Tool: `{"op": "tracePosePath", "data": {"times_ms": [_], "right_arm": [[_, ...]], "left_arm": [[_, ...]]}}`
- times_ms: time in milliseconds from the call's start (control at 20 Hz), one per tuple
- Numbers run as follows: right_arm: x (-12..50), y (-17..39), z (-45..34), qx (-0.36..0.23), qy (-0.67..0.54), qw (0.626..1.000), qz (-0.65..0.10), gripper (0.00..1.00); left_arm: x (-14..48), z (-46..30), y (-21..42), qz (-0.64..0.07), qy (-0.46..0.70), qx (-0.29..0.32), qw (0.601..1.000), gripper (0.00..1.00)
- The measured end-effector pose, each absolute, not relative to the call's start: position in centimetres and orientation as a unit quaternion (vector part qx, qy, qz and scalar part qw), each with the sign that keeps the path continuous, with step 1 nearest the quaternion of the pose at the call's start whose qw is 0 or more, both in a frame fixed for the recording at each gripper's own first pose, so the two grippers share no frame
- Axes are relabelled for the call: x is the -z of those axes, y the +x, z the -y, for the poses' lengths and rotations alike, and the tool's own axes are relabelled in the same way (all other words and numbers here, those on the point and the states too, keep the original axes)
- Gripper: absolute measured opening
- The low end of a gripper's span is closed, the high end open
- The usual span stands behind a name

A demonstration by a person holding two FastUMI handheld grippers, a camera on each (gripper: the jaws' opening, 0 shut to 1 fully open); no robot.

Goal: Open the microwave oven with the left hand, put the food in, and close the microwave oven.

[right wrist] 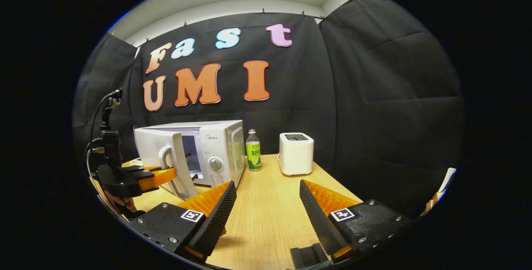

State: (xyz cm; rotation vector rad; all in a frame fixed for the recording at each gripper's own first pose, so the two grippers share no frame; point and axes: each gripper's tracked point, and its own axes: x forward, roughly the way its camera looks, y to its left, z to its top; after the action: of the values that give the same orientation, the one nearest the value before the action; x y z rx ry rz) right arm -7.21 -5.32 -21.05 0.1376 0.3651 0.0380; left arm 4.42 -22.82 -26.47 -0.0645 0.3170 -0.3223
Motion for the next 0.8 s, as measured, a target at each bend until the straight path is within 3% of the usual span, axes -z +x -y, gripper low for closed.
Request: {"op": "tracePosePath", "data": {"times_ms": [150,400,600,650,750,800], "right_arm": [[21.7,-7.9,4.0,-0.027,0.070,0.979,-0.192,0.95],[22.9,-9.0,1.4,-0.038,0.076,0.973,-0.213,0.95],[24.0,-9.6,-0.2,-0.038,0.079,0.970,-0.228,0.95],[24.2,-9.8,-0.5,-0.038,0.080,0.969,-0.232,0.95],[24.5,-10.1,-0.9,-0.038,0.080,0.967,-0.238,0.95],[24.7,-10.3,-1.0,-0.037,0.077,0.967,-0.241,0.95]], "left_arm": [[25.9,21.0,1.8,-0.151,-0.033,0.162,0.975,0.10],[24.9,16.8,-2.5,-0.143,-0.031,0.154,0.977,0.17],[24.2,12.8,-5.3,-0.135,-0.025,0.142,0.980,0.17],[24.1,11.8,-6.0,-0.134,-0.026,0.140,0.981,0.13],[23.8,9.8,-7.1,-0.131,-0.025,0.136,0.982,0.17],[23.6,8.7,-7.5,-0.130,-0.023,0.134,0.982,0.13]]}}
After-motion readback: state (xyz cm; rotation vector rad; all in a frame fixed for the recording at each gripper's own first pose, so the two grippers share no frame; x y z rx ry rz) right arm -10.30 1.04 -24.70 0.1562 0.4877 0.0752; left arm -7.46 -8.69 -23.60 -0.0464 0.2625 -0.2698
